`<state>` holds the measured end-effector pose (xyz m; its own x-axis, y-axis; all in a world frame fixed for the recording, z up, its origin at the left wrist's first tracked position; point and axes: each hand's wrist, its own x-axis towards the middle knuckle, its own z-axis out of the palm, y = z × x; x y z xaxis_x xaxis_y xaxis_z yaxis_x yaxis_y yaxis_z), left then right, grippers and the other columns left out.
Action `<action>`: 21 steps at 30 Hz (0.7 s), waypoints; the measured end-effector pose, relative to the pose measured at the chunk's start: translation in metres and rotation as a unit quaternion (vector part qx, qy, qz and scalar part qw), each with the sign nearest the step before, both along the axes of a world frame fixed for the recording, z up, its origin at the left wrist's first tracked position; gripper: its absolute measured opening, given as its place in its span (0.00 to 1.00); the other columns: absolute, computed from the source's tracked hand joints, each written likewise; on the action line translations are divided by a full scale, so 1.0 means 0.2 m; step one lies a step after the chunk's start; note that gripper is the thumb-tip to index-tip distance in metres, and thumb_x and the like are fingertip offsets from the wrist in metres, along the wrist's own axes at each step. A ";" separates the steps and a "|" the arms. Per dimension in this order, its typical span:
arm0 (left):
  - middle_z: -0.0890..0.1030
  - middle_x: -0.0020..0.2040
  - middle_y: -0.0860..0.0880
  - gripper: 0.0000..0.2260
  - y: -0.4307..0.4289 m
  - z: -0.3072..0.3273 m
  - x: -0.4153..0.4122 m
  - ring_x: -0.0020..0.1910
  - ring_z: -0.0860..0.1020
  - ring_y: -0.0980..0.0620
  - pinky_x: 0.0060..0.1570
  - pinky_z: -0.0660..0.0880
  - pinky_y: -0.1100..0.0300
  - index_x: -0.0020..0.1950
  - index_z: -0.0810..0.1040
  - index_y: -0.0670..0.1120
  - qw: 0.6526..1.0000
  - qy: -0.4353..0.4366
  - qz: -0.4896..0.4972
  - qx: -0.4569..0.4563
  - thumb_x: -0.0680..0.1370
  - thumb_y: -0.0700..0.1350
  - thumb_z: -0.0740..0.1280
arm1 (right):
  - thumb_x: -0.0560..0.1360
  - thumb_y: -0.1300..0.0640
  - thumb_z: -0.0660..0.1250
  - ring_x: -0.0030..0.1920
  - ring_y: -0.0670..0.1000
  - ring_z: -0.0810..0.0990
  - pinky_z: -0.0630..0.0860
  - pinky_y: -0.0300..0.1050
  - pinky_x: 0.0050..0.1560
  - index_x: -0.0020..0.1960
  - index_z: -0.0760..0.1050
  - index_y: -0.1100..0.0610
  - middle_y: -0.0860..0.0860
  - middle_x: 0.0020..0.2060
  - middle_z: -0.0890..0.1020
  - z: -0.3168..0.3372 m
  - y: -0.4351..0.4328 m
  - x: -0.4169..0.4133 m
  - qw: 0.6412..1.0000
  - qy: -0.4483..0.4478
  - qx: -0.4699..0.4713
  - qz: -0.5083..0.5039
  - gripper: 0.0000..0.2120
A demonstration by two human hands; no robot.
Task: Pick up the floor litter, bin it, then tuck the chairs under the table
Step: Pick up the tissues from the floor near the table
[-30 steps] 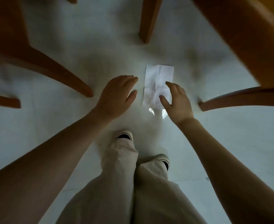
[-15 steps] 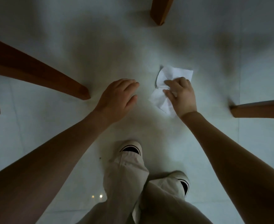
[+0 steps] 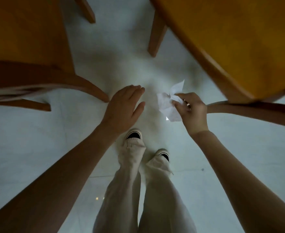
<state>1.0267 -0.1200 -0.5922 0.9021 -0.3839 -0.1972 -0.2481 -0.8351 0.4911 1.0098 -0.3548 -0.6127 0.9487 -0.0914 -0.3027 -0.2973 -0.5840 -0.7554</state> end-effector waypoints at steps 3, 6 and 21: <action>0.75 0.66 0.41 0.20 -0.03 0.58 0.05 0.66 0.71 0.42 0.66 0.68 0.49 0.68 0.73 0.39 1.000 -0.016 0.006 -0.007 0.80 0.48 0.57 | 0.77 0.56 0.70 0.47 0.45 0.76 0.71 0.35 0.48 0.57 0.80 0.57 0.53 0.49 0.80 0.59 -0.04 0.01 0.999 -0.020 -0.026 0.044 0.10; 0.75 0.66 0.41 0.21 -0.04 1.19 0.08 0.66 0.72 0.42 0.67 0.67 0.50 0.68 0.73 0.39 0.999 -0.043 0.000 -0.001 0.79 0.48 0.57 | 0.78 0.55 0.69 0.49 0.51 0.78 0.74 0.43 0.49 0.58 0.80 0.58 0.54 0.50 0.80 1.21 -0.07 0.04 0.996 -0.056 -0.030 0.069 0.11; 0.72 0.71 0.48 0.22 0.07 2.89 -0.77 0.72 0.66 0.47 0.71 0.62 0.48 0.73 0.67 0.48 0.967 -0.194 0.162 0.037 0.81 0.52 0.56 | 0.78 0.54 0.68 0.45 0.47 0.77 0.77 0.41 0.42 0.59 0.78 0.55 0.47 0.47 0.78 2.90 0.01 -0.36 0.949 -0.238 -0.023 0.204 0.11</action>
